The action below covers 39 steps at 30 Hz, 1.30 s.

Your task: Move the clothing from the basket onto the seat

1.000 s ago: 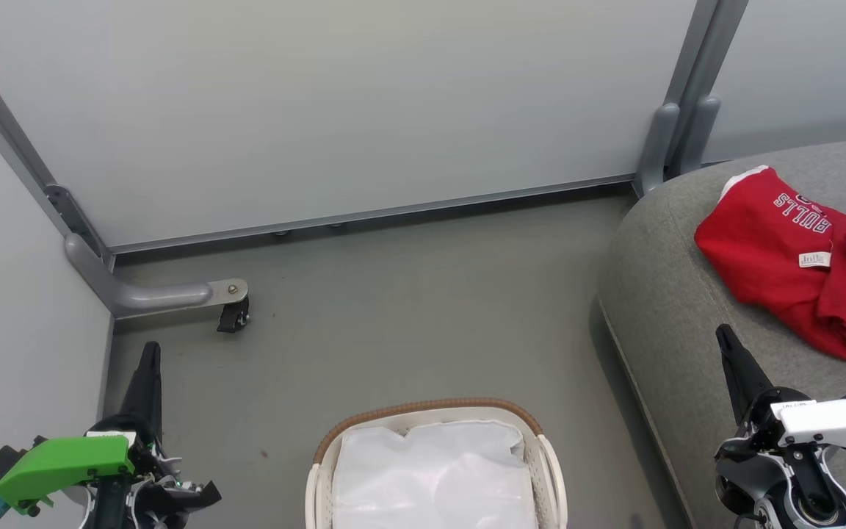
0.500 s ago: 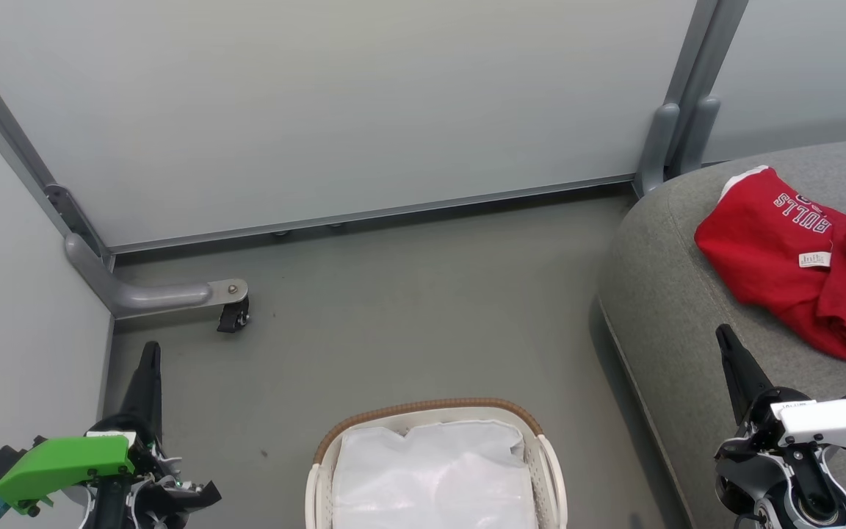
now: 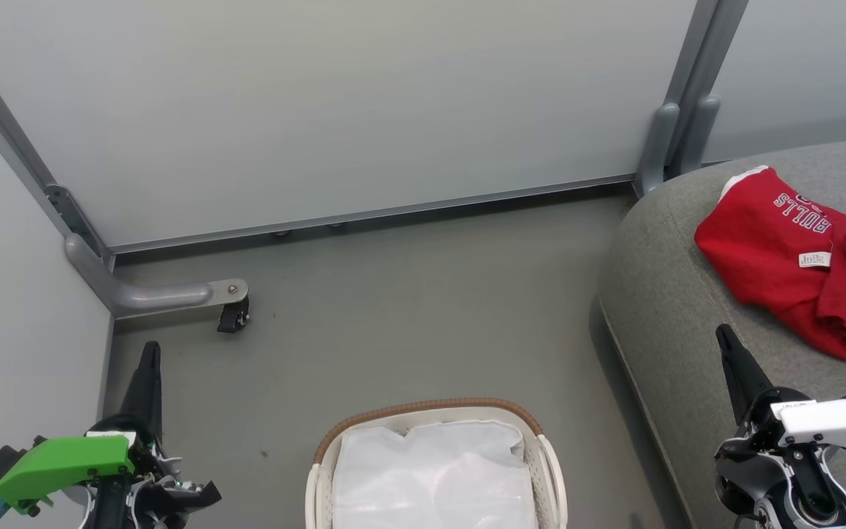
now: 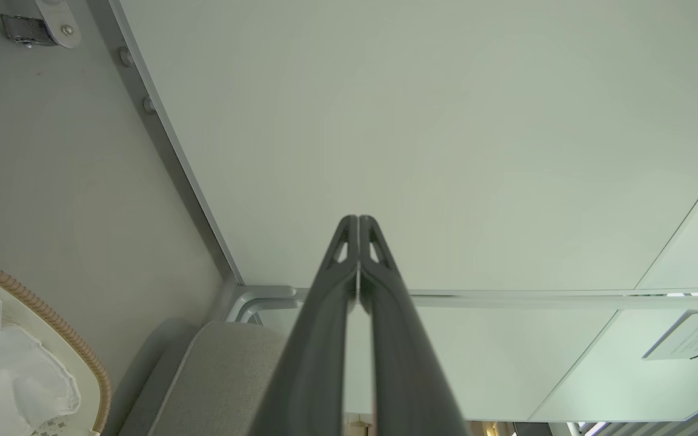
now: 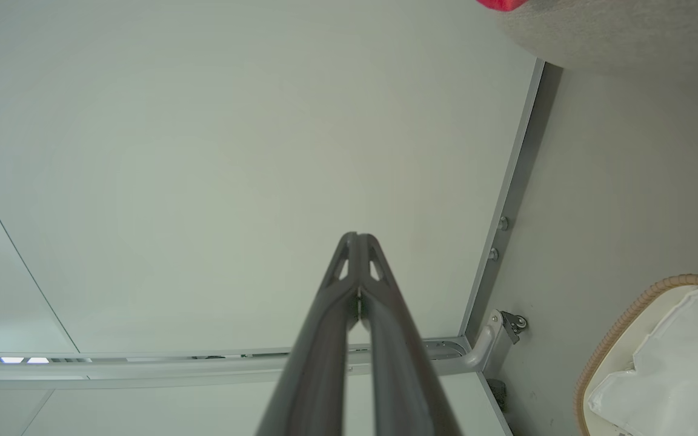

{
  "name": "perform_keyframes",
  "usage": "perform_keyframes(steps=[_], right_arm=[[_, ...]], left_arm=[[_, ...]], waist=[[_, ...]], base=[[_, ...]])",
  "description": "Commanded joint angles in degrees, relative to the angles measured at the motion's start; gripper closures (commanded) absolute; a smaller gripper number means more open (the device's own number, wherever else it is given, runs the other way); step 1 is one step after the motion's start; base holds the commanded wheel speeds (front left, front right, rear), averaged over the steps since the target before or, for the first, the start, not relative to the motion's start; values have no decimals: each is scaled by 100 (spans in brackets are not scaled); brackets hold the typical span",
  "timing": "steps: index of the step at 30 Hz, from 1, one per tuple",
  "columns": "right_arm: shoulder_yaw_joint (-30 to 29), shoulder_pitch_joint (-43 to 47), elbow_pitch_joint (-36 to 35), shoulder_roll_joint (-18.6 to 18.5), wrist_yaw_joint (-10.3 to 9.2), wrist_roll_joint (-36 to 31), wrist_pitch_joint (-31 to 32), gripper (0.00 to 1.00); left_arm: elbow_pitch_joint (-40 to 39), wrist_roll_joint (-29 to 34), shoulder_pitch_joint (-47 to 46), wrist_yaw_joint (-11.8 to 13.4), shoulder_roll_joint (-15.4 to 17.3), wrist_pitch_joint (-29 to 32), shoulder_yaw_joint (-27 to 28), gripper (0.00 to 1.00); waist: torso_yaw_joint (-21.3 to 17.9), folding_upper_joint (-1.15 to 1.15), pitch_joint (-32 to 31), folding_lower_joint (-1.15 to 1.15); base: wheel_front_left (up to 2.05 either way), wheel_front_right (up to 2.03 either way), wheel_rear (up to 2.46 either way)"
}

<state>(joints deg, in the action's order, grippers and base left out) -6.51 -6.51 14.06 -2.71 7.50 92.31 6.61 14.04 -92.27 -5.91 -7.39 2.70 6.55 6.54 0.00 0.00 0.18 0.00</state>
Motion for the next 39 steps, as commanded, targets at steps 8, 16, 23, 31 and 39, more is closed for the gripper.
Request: perform_keyframes(steps=[8,16,23,31,39], right_arm=[[-12,59,-20,-32,-2,19,9,100],[-12,60,-20,-32,-2,20,8,100],[-12,60,-20,-32,-2,20,8,100],[-12,60,-20,-32,-2,20,8,100],[-12,60,-19,-32,-2,20,8,100]], left_arm=[[-9,-25,-62,-18,33,18,9,100],[-9,-26,-62,-18,33,18,9,100],[-9,-26,-62,-18,33,18,8,100],[-10,-26,-62,-18,33,17,8,100],[-10,-25,-62,-18,34,17,8,100]], waist=[[0,0,0,0],[0,0,0,0],[0,0,0,0],[0,0,0,0],[0,0,0,0]], base=[[0,0,0],[0,0,0],[0,0,0],[0,0,0],[0,0,0]])
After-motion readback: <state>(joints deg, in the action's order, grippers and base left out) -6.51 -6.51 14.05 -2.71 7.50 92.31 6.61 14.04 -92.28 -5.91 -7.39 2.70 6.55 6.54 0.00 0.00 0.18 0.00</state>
